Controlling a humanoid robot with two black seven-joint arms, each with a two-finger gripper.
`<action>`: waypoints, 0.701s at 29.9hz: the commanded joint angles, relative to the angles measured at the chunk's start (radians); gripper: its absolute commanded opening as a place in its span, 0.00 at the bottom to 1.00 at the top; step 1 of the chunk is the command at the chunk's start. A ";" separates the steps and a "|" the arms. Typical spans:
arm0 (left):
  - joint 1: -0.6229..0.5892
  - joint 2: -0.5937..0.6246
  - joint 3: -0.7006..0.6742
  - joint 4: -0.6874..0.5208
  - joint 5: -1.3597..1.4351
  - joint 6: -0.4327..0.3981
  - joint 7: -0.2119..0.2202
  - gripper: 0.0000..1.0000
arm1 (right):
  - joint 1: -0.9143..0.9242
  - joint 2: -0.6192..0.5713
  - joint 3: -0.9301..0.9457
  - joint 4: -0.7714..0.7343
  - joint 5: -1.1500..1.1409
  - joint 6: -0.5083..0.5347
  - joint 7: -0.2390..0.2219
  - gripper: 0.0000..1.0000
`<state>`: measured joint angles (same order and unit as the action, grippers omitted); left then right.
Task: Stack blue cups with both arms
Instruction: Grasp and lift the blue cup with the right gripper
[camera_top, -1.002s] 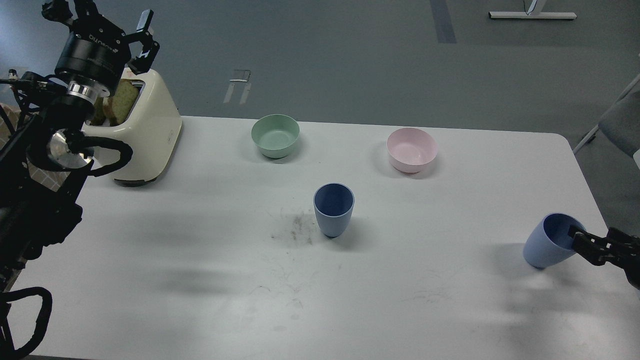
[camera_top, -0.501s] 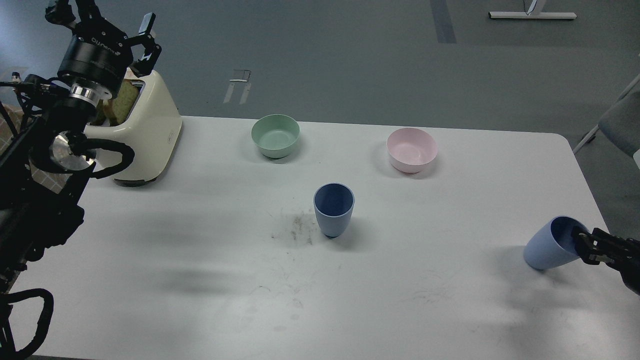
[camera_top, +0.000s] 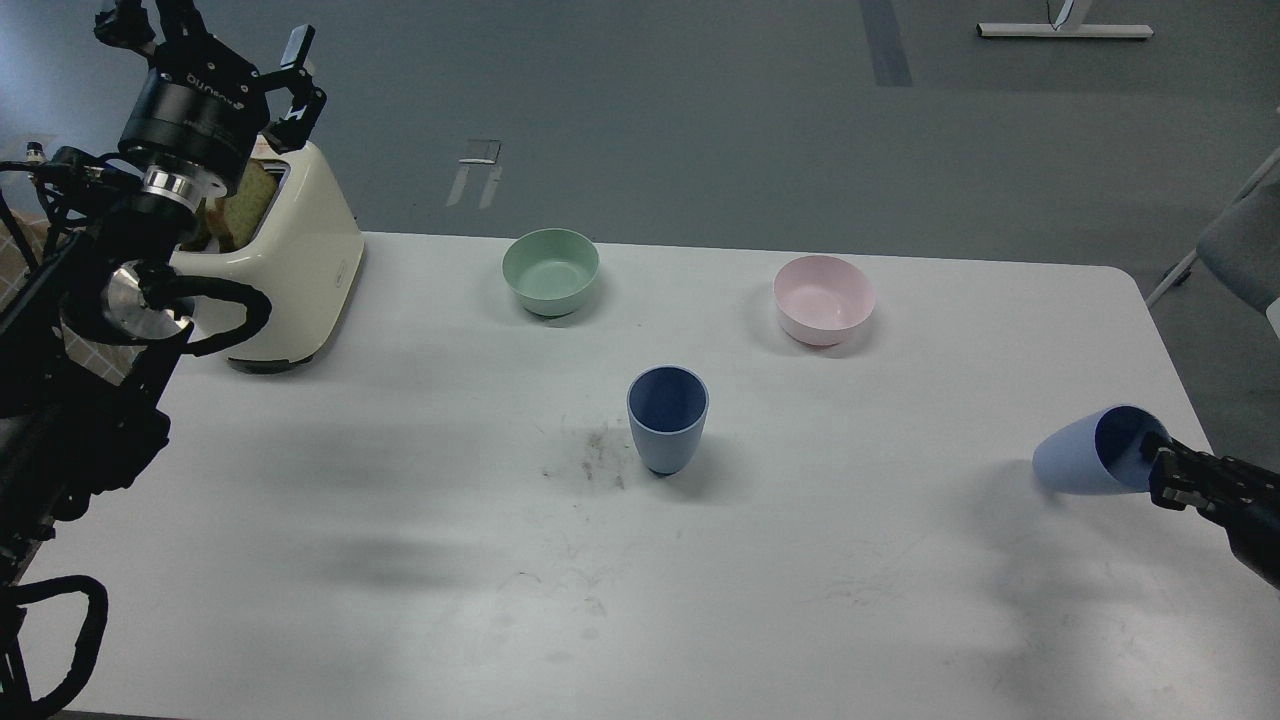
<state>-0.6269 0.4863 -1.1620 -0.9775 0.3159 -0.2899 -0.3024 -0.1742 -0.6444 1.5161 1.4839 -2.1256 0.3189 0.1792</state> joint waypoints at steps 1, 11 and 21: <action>0.000 0.001 0.002 -0.004 0.000 0.000 0.000 0.98 | 0.001 0.000 0.030 0.062 0.129 0.008 0.003 0.00; -0.002 0.006 0.002 -0.015 0.002 0.000 0.002 0.98 | 0.182 -0.009 0.036 0.141 0.397 0.170 0.005 0.00; -0.002 0.008 0.005 -0.015 0.003 -0.002 0.003 0.98 | 0.603 0.046 -0.206 0.128 0.415 0.170 -0.040 0.00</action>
<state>-0.6291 0.4921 -1.1578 -0.9932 0.3192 -0.2908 -0.2992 0.2875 -0.6148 1.4488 1.6185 -1.7098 0.4888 0.1602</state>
